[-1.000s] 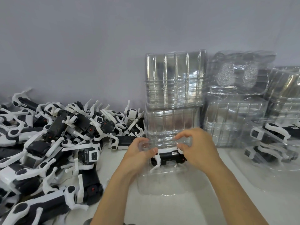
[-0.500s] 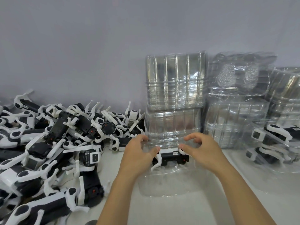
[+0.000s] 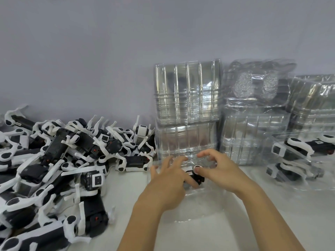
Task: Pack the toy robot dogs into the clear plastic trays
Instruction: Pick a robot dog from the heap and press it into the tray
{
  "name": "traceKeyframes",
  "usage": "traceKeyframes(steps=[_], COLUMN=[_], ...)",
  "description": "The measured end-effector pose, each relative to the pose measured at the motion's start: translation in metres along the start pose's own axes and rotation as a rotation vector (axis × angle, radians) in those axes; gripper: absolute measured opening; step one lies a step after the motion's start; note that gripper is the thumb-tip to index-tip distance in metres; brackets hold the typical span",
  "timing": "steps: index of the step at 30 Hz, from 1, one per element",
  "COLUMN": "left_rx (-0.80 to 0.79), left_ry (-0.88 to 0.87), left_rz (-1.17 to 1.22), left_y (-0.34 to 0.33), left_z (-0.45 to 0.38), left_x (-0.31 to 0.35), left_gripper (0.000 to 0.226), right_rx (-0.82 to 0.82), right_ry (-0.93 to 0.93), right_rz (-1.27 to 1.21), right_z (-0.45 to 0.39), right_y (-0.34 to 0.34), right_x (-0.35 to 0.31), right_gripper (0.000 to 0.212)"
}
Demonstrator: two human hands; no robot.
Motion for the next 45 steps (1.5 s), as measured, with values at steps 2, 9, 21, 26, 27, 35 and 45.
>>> traceKeyframes(steps=[2, 9, 21, 26, 27, 35, 45], left_rx=[-0.039, 0.023, 0.475, 0.51, 0.513, 0.503, 0.527], left_ry=[0.029, 0.065, 0.16, 0.232, 0.234, 0.252, 0.253], left_rz=[0.012, 0.014, 0.16, 0.215, 0.22, 0.149, 0.151], left_y=[-0.004, -0.004, 0.033, 0.029, 0.028, 0.023, 0.022], left_z=[0.001, -0.001, 0.014, 0.015, 0.015, 0.013, 0.013], left_x=[-0.002, -0.008, -0.04, -0.043, -0.044, -0.048, -0.051], left_gripper=[0.07, 0.043, 0.027, 0.018, 0.019, 0.023, 0.021], right_rx=[-0.013, 0.022, 0.098, 0.081, 0.101, 0.126, 0.127], right_ry=[-0.003, 0.009, 0.035, -0.081, -0.088, -0.159, -0.15], right_rz=[0.004, 0.009, 0.27, 0.535, 0.558, 0.499, 0.5], right_z=[0.0, 0.0, 0.009, 0.018, 0.018, 0.016, 0.014], right_y=[-0.002, -0.003, -0.001, -0.032, -0.036, -0.038, -0.037], right_x=[0.0, -0.001, -0.021, -0.028, -0.029, -0.022, -0.022], right_gripper=[0.031, 0.025, 0.04, 0.094, 0.099, 0.117, 0.108])
Point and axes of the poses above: each hand's wrist, its own z-axis away from the middle knuckle, its own y-axis out of the back of the hand, x = y × z, the point moved 7 cm from there along -z, towards the middle knuckle, and after that the axes turned 11 degrees about -y, right-handed, at the moved point
